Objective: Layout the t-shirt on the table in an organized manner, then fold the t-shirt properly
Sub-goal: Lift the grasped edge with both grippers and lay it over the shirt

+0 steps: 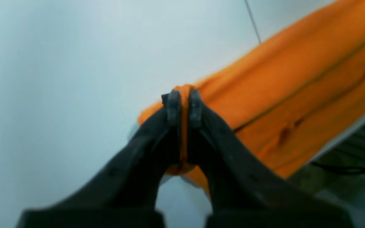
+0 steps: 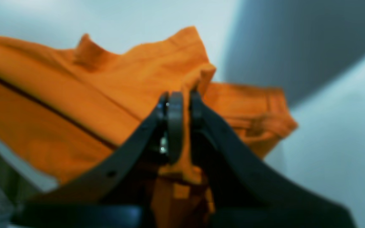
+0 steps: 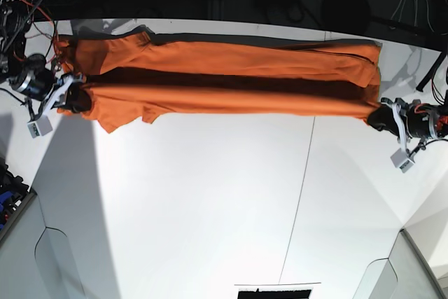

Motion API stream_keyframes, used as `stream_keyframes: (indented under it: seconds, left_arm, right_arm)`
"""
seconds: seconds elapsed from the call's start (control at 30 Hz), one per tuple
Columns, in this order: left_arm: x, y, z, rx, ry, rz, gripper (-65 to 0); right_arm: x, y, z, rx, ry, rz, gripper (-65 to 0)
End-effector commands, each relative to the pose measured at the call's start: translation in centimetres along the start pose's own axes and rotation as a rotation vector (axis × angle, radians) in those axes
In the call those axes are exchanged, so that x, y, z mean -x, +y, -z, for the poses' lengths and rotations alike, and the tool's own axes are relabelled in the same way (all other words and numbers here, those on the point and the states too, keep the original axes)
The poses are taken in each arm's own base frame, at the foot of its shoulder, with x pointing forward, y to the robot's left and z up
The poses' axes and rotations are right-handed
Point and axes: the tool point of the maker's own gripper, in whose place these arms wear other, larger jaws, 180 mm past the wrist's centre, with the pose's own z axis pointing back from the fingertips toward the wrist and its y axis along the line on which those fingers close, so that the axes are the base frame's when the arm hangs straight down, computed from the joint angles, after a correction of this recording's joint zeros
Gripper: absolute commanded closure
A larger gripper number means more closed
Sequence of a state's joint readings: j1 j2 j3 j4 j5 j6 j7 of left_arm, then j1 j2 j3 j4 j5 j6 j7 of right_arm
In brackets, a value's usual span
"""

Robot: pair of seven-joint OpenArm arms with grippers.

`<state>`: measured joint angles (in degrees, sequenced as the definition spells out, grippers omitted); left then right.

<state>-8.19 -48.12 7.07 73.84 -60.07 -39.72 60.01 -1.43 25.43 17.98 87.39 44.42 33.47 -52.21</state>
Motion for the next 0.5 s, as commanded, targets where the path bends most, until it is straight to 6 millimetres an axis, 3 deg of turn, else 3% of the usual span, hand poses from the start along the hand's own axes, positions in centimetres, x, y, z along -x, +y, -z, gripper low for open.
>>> stream_keyframes:
  seconds: [0.0,0.2,0.33,0.47]
  left_arm:
    - [-0.7,0.7,-1.2,-0.021,-0.02,0.016,0.0]
    - [2.2,-0.2,-0.3,0.01,0.039,-0.015,0.0]
    - [3.2,-0.5,0.0,0.02,0.056,-0.025,0.0]
    - [3.5,-0.6,0.1,0.023,0.063,-0.029,-19.9]
  right_arm:
    - [-1.6,0.0,-0.9,0.002,-0.046,-0.035,0.0]
    - [0.2,0.6,-1.1,-0.002,-0.013,-0.035,0.0]
    - [0.4,0.5,-1.1,0.003,-0.007,-0.037,0.0]
    - [0.7,0.3,-1.1,0.013,0.01,-0.038,-2.0]
